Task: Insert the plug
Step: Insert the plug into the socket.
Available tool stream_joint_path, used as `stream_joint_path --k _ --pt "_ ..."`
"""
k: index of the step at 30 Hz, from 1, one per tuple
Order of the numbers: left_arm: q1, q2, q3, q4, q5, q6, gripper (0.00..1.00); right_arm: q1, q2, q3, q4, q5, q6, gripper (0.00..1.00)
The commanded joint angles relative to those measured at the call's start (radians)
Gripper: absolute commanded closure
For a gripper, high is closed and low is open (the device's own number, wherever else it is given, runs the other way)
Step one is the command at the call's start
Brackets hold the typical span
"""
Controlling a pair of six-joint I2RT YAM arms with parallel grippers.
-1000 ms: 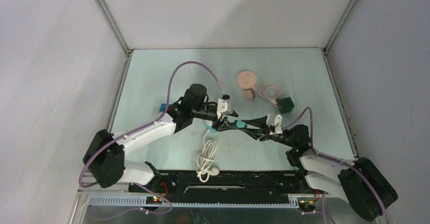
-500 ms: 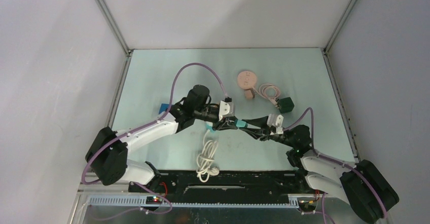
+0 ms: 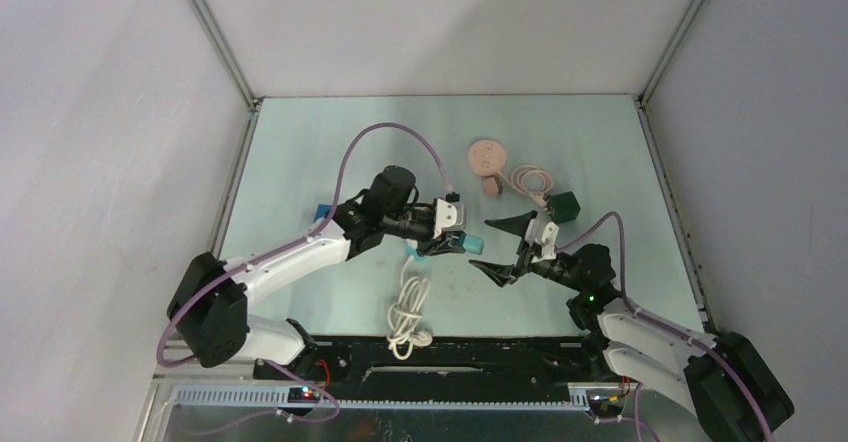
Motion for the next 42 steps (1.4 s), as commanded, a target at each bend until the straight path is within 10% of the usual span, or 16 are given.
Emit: stream_joint_path --k 1,8,15,34,42 --pt "-0.006 -0.056 0.051 -0.086 -0.081 0.076 1.00 0.002 -0.067 0.082 -0.215 0.070 -0.048 0.10" --pt "-0.012 -0.064 0.102 -0.270 -0.185 0.160 1.00 0.003 -0.091 0.231 -0.574 0.036 -0.164 0.12" --pt "-0.020 -0.066 0.141 -0.362 -0.226 0.190 1.00 0.022 0.010 0.358 -0.766 -0.047 -0.246 0.38" --pt "-0.043 -0.060 0.158 -0.350 -0.197 0.184 1.00 0.103 0.185 0.417 -0.673 -0.090 -0.250 0.51" --pt "-0.045 -0.050 0.157 -0.344 -0.196 0.179 1.00 0.107 0.185 0.422 -0.651 -0.073 -0.222 0.74"
